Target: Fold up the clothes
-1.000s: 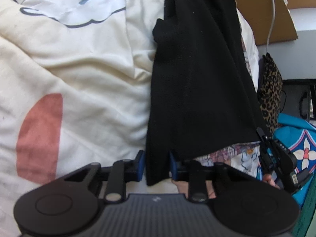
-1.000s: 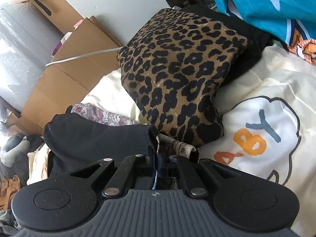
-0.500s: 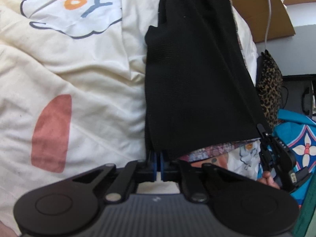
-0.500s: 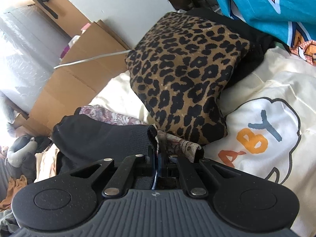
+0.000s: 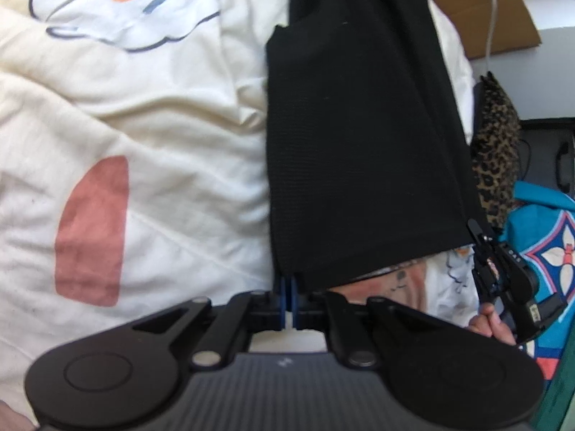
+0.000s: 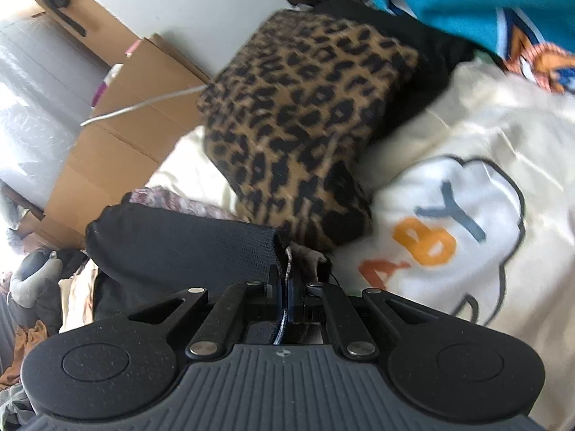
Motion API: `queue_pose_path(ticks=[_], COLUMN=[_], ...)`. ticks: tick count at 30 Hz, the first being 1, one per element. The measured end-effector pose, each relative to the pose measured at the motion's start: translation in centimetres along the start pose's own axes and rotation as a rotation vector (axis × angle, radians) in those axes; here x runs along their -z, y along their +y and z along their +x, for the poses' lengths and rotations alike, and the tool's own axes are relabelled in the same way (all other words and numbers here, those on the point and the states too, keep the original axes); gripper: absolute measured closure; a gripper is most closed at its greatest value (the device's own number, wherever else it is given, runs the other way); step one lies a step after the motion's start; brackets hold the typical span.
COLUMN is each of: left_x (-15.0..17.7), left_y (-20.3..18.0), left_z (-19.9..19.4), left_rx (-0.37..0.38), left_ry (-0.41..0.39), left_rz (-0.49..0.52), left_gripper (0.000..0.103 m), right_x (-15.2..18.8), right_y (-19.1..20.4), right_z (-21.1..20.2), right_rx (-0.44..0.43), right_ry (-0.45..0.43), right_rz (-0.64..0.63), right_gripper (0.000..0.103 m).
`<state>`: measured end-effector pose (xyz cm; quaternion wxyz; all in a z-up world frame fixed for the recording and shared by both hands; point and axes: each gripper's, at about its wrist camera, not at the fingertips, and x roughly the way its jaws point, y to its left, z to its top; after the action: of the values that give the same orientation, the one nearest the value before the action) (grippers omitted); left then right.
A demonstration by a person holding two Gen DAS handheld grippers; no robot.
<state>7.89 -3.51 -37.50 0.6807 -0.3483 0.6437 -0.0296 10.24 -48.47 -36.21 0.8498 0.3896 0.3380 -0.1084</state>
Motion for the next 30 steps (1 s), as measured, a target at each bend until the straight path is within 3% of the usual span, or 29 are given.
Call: queue_pose_path(ticks=[8, 11, 16, 25, 30], left_x=[-0.2, -0.3, -0.5, -0.8, -1.2], left_y=[-0.4, -0.3, -0.1, -1.7, -2.9], left_z=[0.2, 0.6, 0.9, -0.4, -1.9], left_rx=[-0.018, -0.046, -0.060, -0.119, -0.182], left_ry=[0.001, -0.008, -0.006, 0.007, 0.001], left_rz=[0.029, 0.031, 0.029, 0.028, 0.042], left_gripper=[0.100, 0.100, 0.100, 0.089, 0.084], right_x=[-0.1, -0.1, -0.3, -1.1, -1.2], right_y=[-0.9, -1.6, -2.0, -0.7, -1.0], right_z=[0.5, 0.2, -0.6, 0.9, -0.4], right_rx=[0.031, 0.011, -0.018, 0.004, 0.002], right_ry=[0.007, 0.004, -0.030, -0.037, -0.053], right_rz=[0.035, 0.070, 0.054, -0.004, 0.007], right_gripper=[0.100, 0.094, 0.096, 0.099, 0.092])
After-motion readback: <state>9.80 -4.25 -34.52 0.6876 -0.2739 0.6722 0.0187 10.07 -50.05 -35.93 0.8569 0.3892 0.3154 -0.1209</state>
